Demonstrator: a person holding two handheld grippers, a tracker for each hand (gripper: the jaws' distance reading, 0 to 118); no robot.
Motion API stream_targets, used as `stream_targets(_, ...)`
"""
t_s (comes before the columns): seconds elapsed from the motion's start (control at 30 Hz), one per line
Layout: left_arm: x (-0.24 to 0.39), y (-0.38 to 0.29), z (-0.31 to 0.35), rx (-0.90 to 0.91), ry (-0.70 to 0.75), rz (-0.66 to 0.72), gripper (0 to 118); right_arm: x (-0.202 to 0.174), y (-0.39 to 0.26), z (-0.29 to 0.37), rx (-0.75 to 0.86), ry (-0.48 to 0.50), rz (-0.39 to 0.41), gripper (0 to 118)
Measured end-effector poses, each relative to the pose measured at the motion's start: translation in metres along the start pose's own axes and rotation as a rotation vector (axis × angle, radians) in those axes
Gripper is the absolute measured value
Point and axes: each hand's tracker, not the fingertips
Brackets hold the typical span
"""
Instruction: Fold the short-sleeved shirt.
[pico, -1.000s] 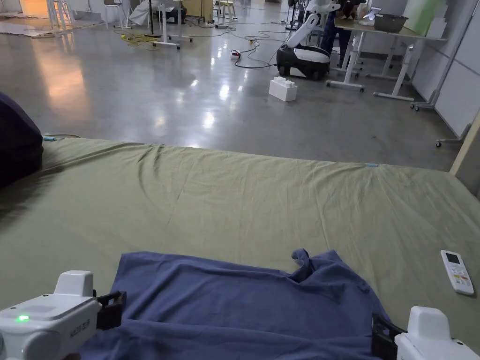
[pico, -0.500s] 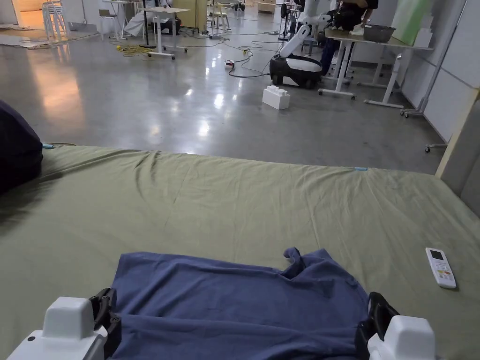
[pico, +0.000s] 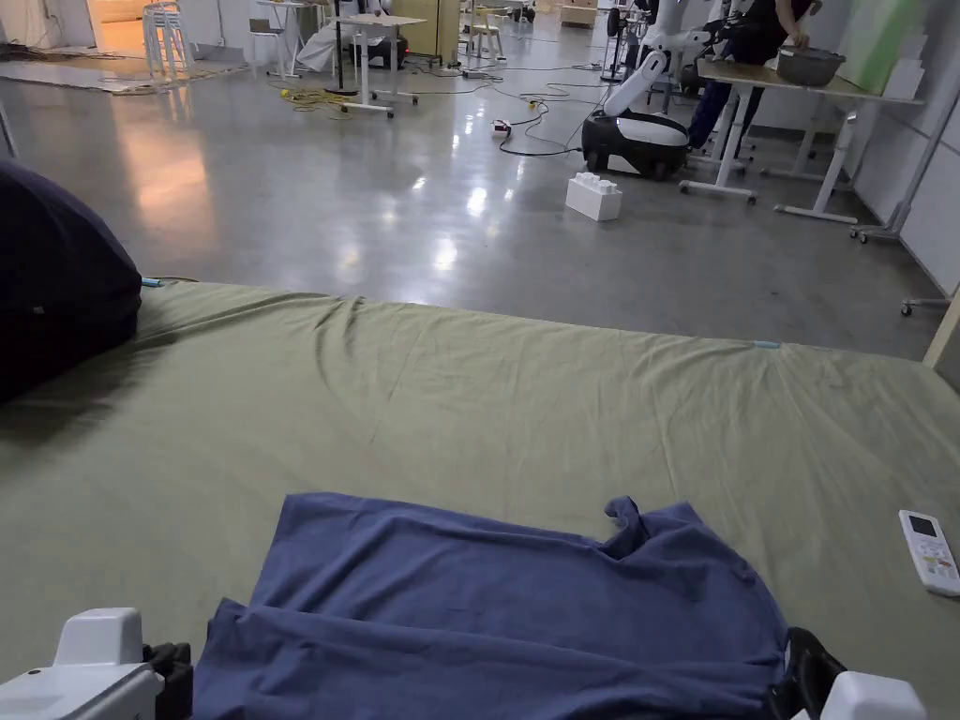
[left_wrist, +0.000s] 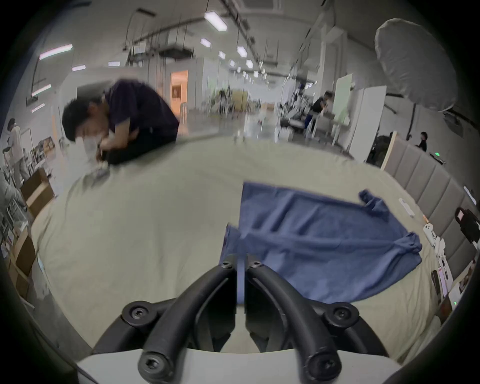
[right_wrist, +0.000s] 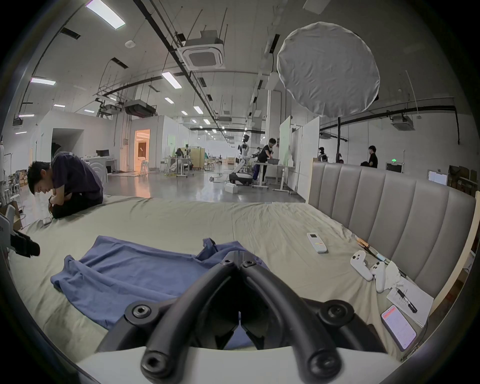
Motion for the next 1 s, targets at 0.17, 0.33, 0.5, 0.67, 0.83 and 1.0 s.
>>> stream_targets(0.17, -0.004, 0.002, -0.042, -0.178, -0.029, 0.093, 69, 0.001, -0.011, -0.004, -0.039, -0.004, 0.017, 1)
stream_targets(0.33, 0.003, -0.001, -0.074, -0.272, 0.026, 0.089, 68, 0.005, -0.02, -0.007, -0.081, -0.013, 0.025, 1)
stream_targets(0.5, 0.015, -0.011, -0.082, -0.274, 0.065, -0.004, 56, 0.008, -0.025, -0.007, -0.111, -0.018, 0.036, 1)
stream_targets(0.67, 0.018, -0.014, -0.085, -0.267, 0.074, -0.078, 11, 0.012, -0.031, -0.008, -0.135, -0.025, 0.033, 1)
stream_targets(0.83, 0.017, -0.013, -0.076, -0.26, 0.044, -0.105, 8, 0.03, -0.039, -0.013, -0.207, -0.061, -0.014, 4)
stream_targets(1.0, 0.009, -0.006, -0.053, -0.201, 0.023, -0.112, 8, 0.067, -0.052, -0.031, -0.393, -0.099, -0.048, 54)
